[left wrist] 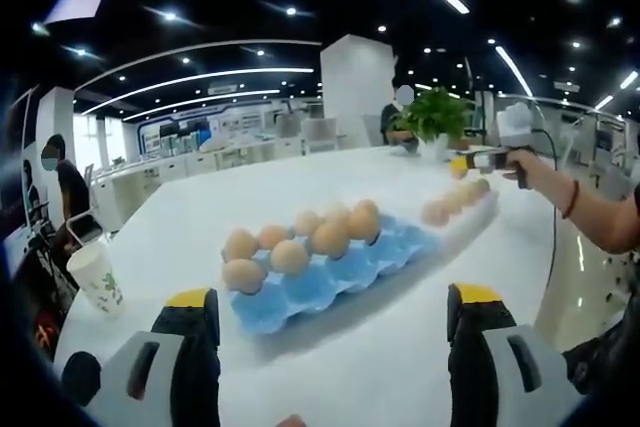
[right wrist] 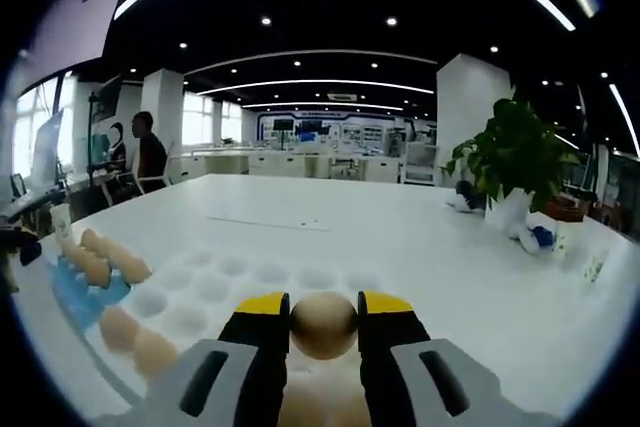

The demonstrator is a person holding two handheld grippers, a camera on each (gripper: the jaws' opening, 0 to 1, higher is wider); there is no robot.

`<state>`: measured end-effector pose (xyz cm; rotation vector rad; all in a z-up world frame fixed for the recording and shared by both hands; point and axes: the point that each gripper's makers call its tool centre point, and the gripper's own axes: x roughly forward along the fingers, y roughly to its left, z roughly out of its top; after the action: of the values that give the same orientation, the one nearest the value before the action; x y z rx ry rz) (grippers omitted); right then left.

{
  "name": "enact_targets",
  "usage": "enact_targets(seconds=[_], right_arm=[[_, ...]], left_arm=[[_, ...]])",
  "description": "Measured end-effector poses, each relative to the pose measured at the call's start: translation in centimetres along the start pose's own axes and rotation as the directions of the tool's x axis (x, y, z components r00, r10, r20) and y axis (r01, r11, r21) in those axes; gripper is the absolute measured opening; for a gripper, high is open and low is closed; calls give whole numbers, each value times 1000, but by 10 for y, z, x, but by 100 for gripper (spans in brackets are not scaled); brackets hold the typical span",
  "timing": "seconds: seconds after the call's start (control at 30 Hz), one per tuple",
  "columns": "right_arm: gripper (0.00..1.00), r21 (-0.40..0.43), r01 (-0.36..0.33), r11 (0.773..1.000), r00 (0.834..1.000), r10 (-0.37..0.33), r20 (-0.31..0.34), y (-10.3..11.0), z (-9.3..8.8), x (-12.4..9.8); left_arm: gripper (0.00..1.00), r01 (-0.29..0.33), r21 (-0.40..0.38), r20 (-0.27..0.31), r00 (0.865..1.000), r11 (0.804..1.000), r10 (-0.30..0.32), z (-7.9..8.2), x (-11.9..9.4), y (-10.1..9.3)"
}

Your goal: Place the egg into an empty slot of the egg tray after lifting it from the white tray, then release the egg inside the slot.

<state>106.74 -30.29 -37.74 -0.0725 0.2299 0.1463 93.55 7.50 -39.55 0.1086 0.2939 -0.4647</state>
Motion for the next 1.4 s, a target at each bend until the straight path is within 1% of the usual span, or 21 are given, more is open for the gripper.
enact_targets(seconds=[0.27, 0.37, 0.63, 0.8, 1.0, 1.17, 1.23, 1.4], right_arm=[[27, 18, -48, 999, 999, 48, -7, 20, -3, 2], [27, 22, -68, 997, 998, 68, -6, 31, -3, 2], [27, 13, -120, 993, 993, 120, -9, 59, -4, 4], [27, 15, -146, 989, 989, 146, -5, 73, -3, 4], [27, 20, -187, 982, 982, 187, -3, 95, -2, 6], [27, 25, -212, 977, 977, 212, -3, 109, 0, 7], [27, 31, -234, 972, 972, 234, 0, 118, 1, 8], [27, 35, -265, 964, 964, 265, 5, 133, 3, 11]], left_arm=[[97, 1, 3, -5, 1000, 1000, -1, -1, 0, -1], [97, 6, 5, -5, 1000, 1000, -6, 0, 1, -3], [96, 7, 12, -10, 1000, 1000, -7, 0, 0, -4], [96, 1, 11, -14, 1000, 1000, 0, -1, -1, -2], [96, 4, 11, -15, 1000, 1000, -4, -2, -1, -2], [96, 3, 11, -15, 1000, 1000, -3, -3, -2, -1], [96, 0, 11, -13, 1000, 1000, 1, -3, -2, 0], [96, -3, 13, -15, 1000, 1000, 3, -4, -3, 2]])
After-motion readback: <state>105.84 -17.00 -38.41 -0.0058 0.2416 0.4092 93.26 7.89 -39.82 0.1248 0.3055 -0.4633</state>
